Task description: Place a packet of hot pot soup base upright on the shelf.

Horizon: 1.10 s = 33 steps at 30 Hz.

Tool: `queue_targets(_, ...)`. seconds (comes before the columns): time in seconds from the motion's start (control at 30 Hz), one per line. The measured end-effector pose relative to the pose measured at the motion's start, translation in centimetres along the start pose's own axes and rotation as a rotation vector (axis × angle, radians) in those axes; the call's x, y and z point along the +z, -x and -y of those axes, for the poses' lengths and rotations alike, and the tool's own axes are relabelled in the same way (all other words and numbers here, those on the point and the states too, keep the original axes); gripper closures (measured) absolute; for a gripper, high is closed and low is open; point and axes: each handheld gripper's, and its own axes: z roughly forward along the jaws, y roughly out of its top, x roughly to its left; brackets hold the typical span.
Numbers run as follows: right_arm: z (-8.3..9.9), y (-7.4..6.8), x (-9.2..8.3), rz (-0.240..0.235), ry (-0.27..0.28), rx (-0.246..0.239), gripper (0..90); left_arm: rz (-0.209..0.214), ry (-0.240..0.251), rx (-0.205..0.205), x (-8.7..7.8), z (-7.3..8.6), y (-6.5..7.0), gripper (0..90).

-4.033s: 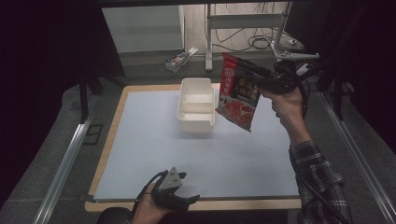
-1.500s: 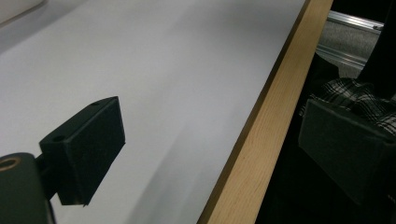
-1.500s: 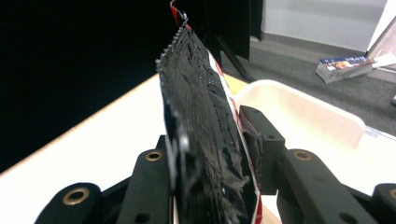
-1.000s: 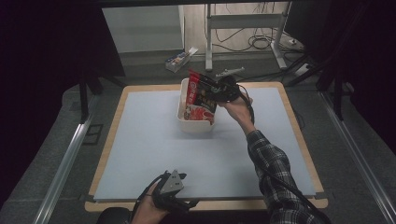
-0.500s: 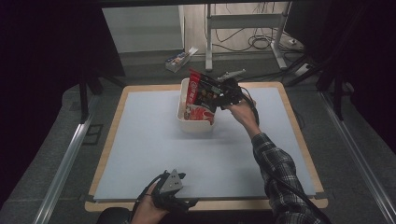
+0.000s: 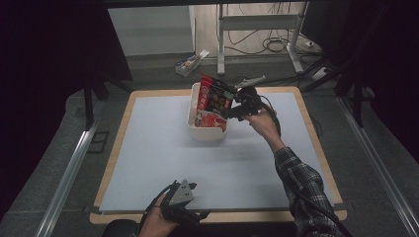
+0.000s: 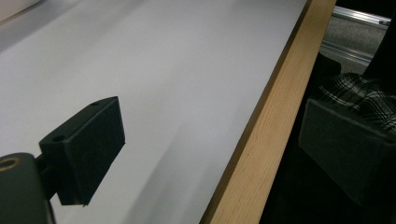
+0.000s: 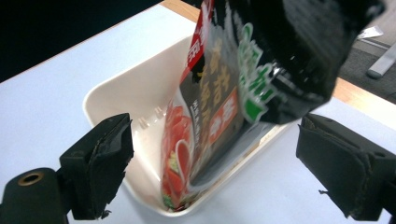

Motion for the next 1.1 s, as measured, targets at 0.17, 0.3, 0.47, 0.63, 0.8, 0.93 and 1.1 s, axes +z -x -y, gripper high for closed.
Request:
queue_targets(0.17,0.6,-0.6,-0.5,-0.007,0.004,-0.016,10.9,-0.001,-0.002,0.007,0.1,0.0,0.1,6.7)
queue_targets(0.3,1.3,-0.9,-0.8,-0.01,0.008,-0.022,10.9,-0.002,-0.001,0.007,0.1,0.0,0.1,6.7)
queue_targets(0.47,2.1,-1.0,-1.3,-0.006,0.019,-0.017,10.9,0.0,-0.003,0.002,0.1,0.0,0.1,6.7)
queue_targets(0.63,3.5,-1.3,-1.8,-0.012,0.031,-0.009,10.4,0.005,-0.006,-0.008,0.1,0.0,0.0,6.4)
queue_targets(0.8,4.4,-1.5,-2.1,-0.014,0.038,0.003,10.3,0.006,-0.009,-0.009,0.1,0.0,0.0,6.1)
queue_targets(0.93,5.8,-1.8,-2.5,-0.015,0.038,0.014,10.1,0.007,-0.01,-0.011,0.1,0.0,0.0,6.2)
queue_targets(1.1,7.0,-2.0,-2.8,-0.017,0.031,0.02,10.1,0.005,-0.013,-0.01,0.2,0.0,0.0,6.2)
